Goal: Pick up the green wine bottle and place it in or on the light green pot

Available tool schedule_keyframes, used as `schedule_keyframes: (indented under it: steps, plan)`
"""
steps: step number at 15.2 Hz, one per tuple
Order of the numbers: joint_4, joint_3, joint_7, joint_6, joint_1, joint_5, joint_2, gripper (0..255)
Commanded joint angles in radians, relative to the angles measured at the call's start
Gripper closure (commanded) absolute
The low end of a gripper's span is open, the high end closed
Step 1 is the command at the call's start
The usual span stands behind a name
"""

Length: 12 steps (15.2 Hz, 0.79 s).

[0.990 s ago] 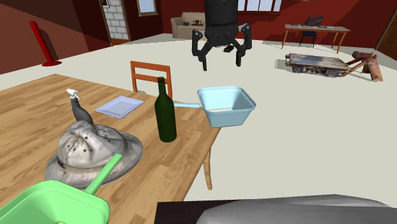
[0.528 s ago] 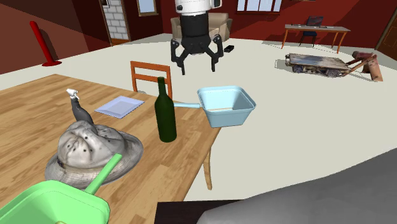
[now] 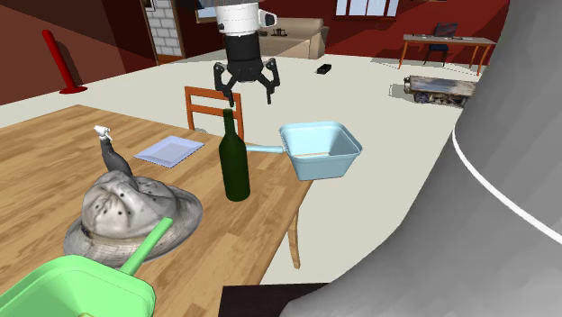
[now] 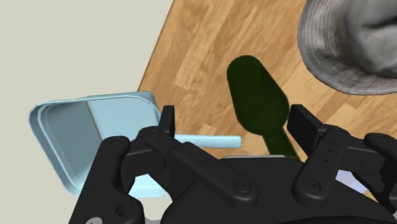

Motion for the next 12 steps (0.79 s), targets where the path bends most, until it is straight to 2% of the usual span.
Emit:
schedule_keyframes:
  steps: [1, 8, 12]
  plan:
    - [0.061, 0.016, 0.04, 0.01, 0.009, -0.018, 0.077, 0]
    - [0.347, 0.043, 0.164, -0.017, 0.073, -0.094, 0.363, 0]
    - [0.322, 0.04, 0.169, 0.02, 0.074, -0.099, 0.375, 0]
